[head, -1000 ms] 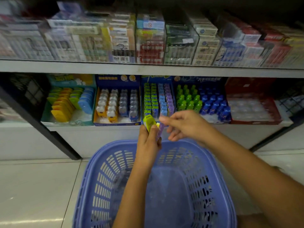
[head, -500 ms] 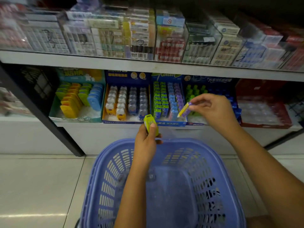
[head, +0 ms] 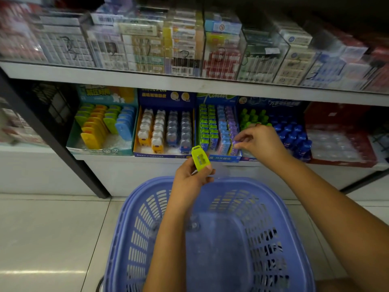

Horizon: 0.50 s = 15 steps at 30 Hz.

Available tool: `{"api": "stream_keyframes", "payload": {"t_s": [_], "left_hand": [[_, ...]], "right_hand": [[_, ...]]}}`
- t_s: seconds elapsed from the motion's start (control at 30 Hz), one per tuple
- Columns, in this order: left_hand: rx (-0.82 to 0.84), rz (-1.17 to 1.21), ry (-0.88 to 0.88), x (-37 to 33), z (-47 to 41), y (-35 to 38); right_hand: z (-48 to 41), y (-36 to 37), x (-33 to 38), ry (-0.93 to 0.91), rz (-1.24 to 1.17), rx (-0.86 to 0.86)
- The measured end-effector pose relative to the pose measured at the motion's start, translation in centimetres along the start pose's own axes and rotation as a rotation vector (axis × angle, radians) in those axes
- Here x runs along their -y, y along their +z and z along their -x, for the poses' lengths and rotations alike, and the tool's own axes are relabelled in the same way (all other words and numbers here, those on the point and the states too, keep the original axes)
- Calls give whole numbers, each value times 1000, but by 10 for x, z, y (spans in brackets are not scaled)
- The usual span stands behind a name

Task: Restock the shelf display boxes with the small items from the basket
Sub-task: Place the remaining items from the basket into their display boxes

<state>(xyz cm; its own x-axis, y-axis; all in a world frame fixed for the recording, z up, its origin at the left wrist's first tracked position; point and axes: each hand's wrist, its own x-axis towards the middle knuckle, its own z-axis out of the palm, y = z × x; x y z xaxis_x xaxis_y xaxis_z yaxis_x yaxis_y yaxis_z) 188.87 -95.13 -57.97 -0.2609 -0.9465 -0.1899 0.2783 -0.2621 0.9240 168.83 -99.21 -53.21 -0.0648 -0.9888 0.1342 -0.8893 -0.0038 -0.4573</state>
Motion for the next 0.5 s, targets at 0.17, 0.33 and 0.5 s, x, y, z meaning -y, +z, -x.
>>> {"api": "stream_keyframes", "payload": {"t_s": [0.17,0.33,0.5], "left_hand": [[-67,1,41,-4,4,3],[-250,187,48,-17,6,-4],[-380,227,-11,-40,9,-37]], "right_hand": [[2,-2,9,53,-14,-37],[40,10,63,-48,-431,21],[44,39,110,-660,-13,76]]}}
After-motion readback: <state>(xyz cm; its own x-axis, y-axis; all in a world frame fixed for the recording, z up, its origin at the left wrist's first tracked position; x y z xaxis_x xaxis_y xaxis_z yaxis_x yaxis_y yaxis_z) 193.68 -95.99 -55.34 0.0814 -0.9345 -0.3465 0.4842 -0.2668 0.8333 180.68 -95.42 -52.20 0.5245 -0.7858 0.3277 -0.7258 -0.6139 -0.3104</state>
